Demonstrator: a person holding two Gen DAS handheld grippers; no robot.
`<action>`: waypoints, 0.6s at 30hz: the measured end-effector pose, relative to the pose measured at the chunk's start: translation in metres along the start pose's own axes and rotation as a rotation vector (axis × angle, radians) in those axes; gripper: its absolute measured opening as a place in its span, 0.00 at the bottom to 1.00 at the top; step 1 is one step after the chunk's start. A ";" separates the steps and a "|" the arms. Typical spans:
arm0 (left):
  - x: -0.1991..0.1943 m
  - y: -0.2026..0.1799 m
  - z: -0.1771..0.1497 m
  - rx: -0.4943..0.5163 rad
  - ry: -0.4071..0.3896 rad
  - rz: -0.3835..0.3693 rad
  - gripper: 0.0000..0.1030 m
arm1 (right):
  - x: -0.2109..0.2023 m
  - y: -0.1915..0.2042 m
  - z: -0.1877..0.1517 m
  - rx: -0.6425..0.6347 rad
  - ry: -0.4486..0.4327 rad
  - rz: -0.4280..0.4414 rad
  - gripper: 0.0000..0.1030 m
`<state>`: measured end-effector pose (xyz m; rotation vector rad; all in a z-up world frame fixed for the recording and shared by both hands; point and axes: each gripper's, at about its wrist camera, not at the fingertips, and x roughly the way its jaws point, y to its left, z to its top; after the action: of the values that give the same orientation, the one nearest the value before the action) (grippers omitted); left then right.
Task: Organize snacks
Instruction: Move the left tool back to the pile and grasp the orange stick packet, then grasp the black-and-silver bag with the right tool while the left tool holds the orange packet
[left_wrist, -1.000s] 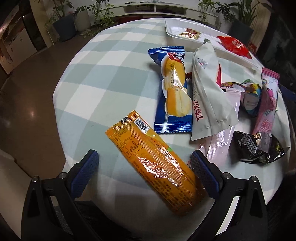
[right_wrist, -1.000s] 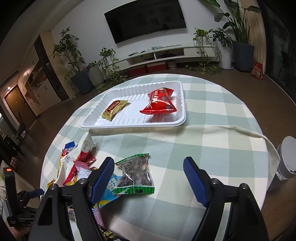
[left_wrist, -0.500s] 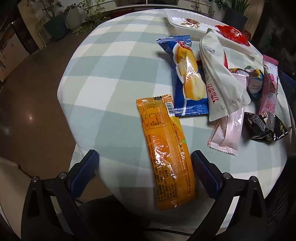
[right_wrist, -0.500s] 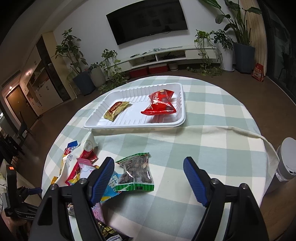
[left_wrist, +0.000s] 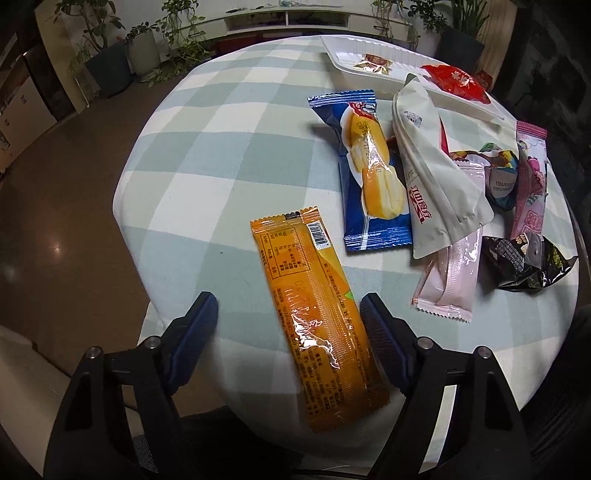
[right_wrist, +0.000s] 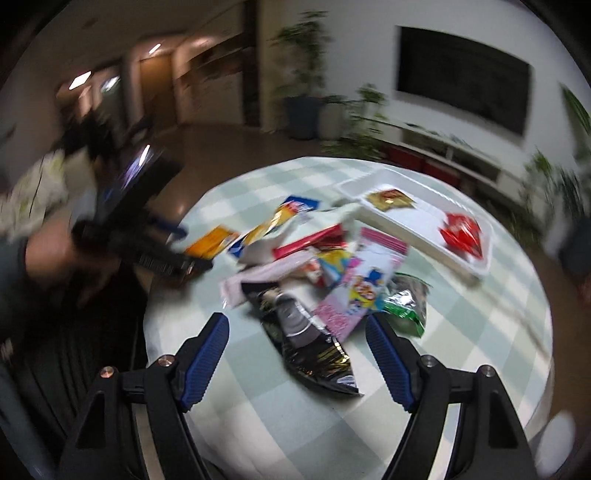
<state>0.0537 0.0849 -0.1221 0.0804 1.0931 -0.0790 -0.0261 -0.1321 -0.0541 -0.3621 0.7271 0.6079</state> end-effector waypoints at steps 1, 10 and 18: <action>-0.001 0.002 0.000 -0.005 -0.003 -0.007 0.75 | 0.001 0.001 0.001 -0.017 0.004 0.000 0.71; -0.007 0.007 -0.004 -0.001 -0.023 -0.089 0.55 | 0.034 -0.002 0.011 -0.093 0.080 0.137 0.52; -0.010 0.008 -0.004 0.024 -0.014 -0.158 0.36 | 0.063 0.000 0.013 -0.153 0.172 0.089 0.49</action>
<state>0.0463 0.0936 -0.1151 0.0150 1.0831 -0.2341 0.0174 -0.1017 -0.0897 -0.5300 0.8668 0.7244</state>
